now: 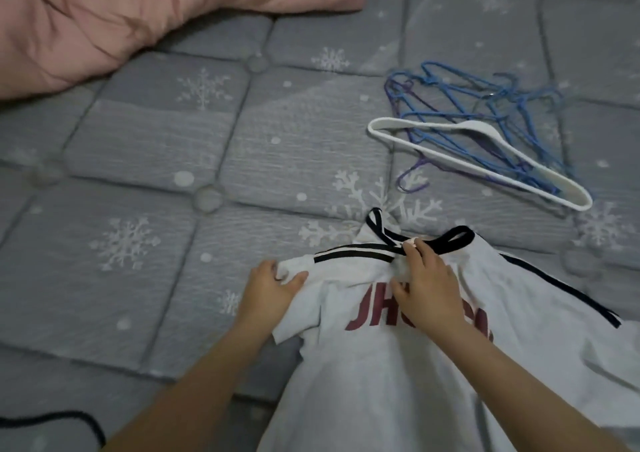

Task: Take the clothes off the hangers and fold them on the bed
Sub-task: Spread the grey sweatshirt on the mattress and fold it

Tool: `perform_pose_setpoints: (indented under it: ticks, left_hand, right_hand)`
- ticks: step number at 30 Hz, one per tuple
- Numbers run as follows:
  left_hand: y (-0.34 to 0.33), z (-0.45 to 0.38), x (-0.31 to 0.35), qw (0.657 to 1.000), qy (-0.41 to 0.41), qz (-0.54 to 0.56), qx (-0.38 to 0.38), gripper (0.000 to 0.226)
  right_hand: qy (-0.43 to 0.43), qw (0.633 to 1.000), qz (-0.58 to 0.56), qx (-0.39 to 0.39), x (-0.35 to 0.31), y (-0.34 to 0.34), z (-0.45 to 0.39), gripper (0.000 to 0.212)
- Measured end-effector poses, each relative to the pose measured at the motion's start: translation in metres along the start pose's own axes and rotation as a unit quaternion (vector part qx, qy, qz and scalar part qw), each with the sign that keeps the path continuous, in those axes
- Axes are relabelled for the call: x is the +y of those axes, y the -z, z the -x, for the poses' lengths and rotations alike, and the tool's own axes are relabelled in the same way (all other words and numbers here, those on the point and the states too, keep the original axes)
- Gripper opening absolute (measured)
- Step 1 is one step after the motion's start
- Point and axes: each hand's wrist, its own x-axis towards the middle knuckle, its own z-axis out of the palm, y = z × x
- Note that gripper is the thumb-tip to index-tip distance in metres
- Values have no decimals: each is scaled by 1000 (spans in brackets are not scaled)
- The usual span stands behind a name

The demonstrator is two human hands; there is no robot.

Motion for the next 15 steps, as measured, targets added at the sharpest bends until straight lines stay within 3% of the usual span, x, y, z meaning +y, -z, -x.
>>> perform_pose_setpoints:
  ticks: [3,6,9,13,15]
  left_hand:
    - [-4,-6,1,999,18,40,-14,21]
    - [3,-10,4,993,-32,111,38,27]
    - [30,-14,5,979,-35,180,90,20]
    - [81,-38,-17,960,-51,202,186,19]
    - [103,-50,-31,966,-47,177,184,14]
  right_hand:
    - [-15,998,36,-52,-6,-15,0,65]
    - [-13,994,63,-83,-6,-19,0,64]
    - [-11,993,74,-93,-13,-19,-2,64]
    - [20,987,120,-106,-29,-22,-6,63]
    - [31,983,134,-123,-37,-27,-8,64]
